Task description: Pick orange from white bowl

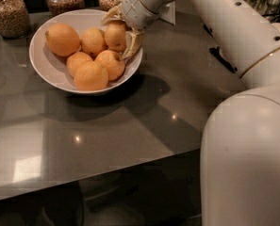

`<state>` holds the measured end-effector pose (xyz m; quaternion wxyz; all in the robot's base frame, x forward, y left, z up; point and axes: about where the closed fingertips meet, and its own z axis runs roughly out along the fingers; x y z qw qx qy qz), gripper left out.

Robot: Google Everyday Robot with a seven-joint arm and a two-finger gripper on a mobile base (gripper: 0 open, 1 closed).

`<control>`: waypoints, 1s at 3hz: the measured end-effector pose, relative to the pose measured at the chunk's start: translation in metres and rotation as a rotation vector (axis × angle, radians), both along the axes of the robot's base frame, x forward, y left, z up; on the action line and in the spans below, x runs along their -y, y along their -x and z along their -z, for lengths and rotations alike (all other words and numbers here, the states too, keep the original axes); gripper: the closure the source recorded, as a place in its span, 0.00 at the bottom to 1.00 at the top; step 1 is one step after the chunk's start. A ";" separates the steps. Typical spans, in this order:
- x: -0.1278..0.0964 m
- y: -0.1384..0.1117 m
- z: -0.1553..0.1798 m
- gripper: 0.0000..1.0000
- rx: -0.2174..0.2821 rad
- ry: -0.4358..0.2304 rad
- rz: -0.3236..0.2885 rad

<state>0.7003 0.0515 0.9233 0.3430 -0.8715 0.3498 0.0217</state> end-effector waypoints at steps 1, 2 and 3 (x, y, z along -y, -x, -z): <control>0.003 -0.004 0.000 0.40 0.015 0.028 -0.005; 0.004 -0.007 -0.001 0.58 0.029 0.048 -0.010; 0.005 -0.006 -0.005 0.82 0.036 0.054 -0.015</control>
Offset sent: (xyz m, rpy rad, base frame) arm 0.0100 -0.0125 0.0106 -0.0742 -0.0537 0.0095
